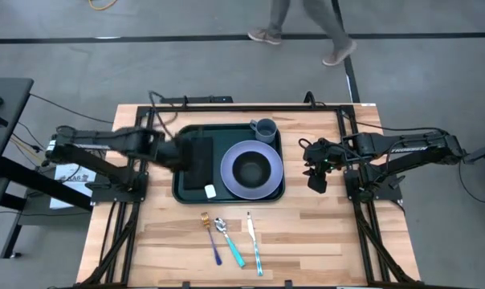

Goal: Set up tray
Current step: Put the purple fork on top of the black napkin

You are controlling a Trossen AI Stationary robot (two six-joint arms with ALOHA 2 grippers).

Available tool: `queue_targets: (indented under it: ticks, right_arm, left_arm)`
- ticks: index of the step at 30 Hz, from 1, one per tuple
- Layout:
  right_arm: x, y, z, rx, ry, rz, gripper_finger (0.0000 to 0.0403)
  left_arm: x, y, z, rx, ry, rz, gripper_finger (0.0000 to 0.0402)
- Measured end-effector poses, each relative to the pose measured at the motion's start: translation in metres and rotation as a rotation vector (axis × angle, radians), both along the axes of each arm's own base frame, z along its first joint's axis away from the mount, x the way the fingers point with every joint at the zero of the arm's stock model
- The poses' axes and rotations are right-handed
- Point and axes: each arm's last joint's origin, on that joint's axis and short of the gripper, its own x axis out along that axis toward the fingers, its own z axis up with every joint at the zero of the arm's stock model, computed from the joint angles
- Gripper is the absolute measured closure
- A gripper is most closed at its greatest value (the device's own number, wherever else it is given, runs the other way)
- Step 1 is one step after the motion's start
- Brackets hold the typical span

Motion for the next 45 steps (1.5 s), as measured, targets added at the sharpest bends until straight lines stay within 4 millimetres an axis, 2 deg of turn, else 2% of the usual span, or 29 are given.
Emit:
queue_targets:
  ticks: [7, 12, 21, 29, 32, 36, 45]
  right_arm:
    - [0.0, 0.0, 0.0, -0.001, 0.0, -0.001, 0.0265]
    - [0.0, 0.0, 0.0, -0.001, 0.0, -0.001, 0.0265]
    - [0.0, 0.0, 0.0, 0.013, 0.001, 0.006, 0.0265]
    - [0.0, 0.001, 0.0, 0.019, 0.005, 0.011, 0.0265]
    - [-0.002, 0.001, -0.001, 0.015, 0.021, 0.018, 0.0265]
    - [-0.003, 0.001, -0.001, 0.005, 0.033, 0.038, 0.0265]
    - [-0.003, 0.001, -0.002, -0.011, 0.041, 0.066, 0.0265]
  left_arm:
    - [0.011, -0.061, -0.023, -0.108, 0.104, 0.105, 0.029]
    - [0.026, -0.095, -0.051, -0.107, 0.203, 0.16, 0.029]
    - [0.059, -0.129, -0.119, -0.103, 0.45, 0.125, 0.029]
    - [0.079, -0.162, -0.165, -0.162, 0.424, 0.224, 0.029]
    - [0.082, -0.175, -0.173, -0.206, 0.392, 0.259, 0.029]
    - [0.08, -0.182, -0.174, -0.223, 0.352, 0.341, 0.029]
    - [0.085, -0.179, -0.174, -0.25, 0.298, 0.452, 0.029]
